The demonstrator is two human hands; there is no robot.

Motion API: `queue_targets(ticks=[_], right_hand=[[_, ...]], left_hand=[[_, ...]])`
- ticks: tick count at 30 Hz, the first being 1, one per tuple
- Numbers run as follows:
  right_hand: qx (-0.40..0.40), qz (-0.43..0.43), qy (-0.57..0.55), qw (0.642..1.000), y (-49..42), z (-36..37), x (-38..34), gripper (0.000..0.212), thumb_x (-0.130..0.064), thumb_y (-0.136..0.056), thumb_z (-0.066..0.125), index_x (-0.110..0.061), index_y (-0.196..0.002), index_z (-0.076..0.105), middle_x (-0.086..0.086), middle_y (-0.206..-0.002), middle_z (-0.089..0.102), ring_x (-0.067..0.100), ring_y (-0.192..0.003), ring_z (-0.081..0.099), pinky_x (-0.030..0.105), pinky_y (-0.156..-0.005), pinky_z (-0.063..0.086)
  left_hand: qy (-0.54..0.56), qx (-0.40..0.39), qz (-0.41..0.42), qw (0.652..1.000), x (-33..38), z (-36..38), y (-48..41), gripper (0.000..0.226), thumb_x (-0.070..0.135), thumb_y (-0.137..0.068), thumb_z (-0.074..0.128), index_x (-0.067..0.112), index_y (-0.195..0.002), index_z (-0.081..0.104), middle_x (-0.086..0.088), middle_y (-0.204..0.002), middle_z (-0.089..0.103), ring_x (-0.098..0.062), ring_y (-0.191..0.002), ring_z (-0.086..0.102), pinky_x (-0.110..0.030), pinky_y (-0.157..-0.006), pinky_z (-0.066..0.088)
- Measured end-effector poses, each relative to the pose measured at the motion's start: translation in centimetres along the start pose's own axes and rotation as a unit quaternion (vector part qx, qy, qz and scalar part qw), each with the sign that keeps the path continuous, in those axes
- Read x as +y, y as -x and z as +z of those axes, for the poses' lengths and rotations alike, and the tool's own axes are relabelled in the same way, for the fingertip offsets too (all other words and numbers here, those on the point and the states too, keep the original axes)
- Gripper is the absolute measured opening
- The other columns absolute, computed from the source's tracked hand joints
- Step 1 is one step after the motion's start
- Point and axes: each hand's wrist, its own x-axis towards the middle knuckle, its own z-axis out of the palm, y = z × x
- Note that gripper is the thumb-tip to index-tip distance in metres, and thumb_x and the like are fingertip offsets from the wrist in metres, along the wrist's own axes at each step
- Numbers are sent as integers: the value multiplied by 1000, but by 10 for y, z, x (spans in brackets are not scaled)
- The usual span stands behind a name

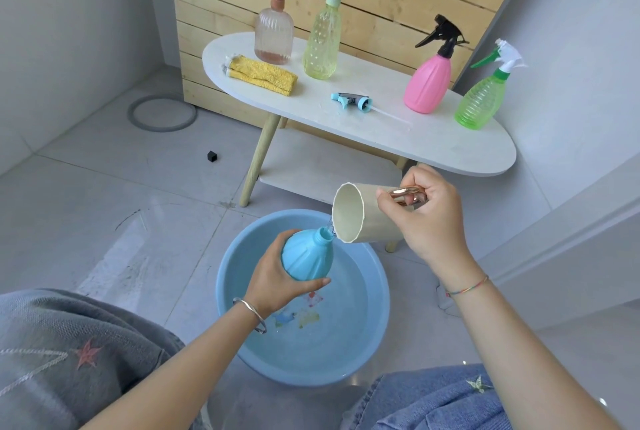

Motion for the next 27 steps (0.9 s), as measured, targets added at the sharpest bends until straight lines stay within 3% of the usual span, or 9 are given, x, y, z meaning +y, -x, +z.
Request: queue_targets(ticks=[8,22,27], right_hand=[[-12,-35,17,999,0,2,-3,37,-17,-69,70,-7,-57,37,-5,-60,33,9,-57,32,17,-53,24],[-34,-103,42,993,0,6,-10,37,-14,-70,71,-13,-56,37,-6,-59,36,13,-62,36,25,-58,30],[-41,-133,65,988,0,9,-14,35,-10,-69,72,-9,-56,39,-3,-59,38,16,-62,35,24,-59,29]], left_hand=[[-3,-2,-4,1000,-3,0,-1,86,42,-51,93,35,-123,46,17,-114,58,5,-103,55,-7,-74,47],[-5,-4,-1,1000,-5,1,-1,85,49,-50,91,38,-121,46,21,-113,57,4,-103,55,-13,-80,48],[-7,-5,-2,1000,-5,1,-1,85,46,-51,92,38,-121,46,20,-113,57,6,-100,56,-7,-75,47]])
